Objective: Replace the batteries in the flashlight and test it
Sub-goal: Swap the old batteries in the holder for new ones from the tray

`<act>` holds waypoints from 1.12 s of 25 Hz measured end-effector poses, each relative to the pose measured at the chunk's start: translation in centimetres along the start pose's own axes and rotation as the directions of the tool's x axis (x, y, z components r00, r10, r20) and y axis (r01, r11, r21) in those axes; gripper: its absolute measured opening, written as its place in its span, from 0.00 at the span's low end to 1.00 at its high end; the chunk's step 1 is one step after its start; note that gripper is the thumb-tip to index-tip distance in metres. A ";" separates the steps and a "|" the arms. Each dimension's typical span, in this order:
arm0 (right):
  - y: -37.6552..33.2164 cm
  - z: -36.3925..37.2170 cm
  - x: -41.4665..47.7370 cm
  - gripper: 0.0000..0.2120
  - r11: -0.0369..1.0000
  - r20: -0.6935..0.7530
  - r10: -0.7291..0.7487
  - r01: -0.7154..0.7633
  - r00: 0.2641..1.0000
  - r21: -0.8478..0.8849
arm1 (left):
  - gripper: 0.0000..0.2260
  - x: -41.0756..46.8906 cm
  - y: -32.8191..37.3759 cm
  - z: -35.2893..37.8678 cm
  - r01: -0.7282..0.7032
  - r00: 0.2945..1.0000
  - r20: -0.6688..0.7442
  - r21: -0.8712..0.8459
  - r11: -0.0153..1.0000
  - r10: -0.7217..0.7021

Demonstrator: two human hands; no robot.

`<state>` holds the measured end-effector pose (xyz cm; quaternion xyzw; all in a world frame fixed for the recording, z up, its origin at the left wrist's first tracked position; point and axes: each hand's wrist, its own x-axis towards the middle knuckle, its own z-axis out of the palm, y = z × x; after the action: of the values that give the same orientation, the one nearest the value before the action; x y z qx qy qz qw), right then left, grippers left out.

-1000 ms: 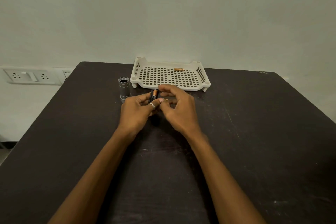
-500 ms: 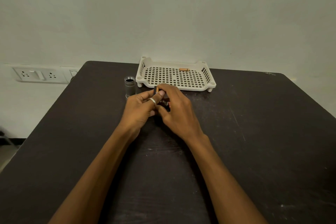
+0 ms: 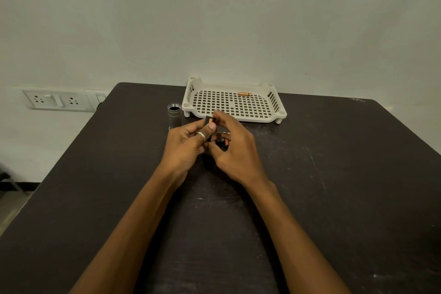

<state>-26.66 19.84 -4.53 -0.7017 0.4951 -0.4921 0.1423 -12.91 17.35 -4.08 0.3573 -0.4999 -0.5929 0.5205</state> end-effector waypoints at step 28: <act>0.6 -0.2 0.4 0.33 0.999 -0.002 0.030 -0.030 1.000 0.027 | 0.11 -0.3 0.5 0.6 0.083 0.996 0.027 -0.063 0.995 -0.081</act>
<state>-27.19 19.29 -4.63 -0.6918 0.4991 -0.4973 0.1583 -13.28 17.82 -3.44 0.3535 -0.4718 -0.6337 0.5009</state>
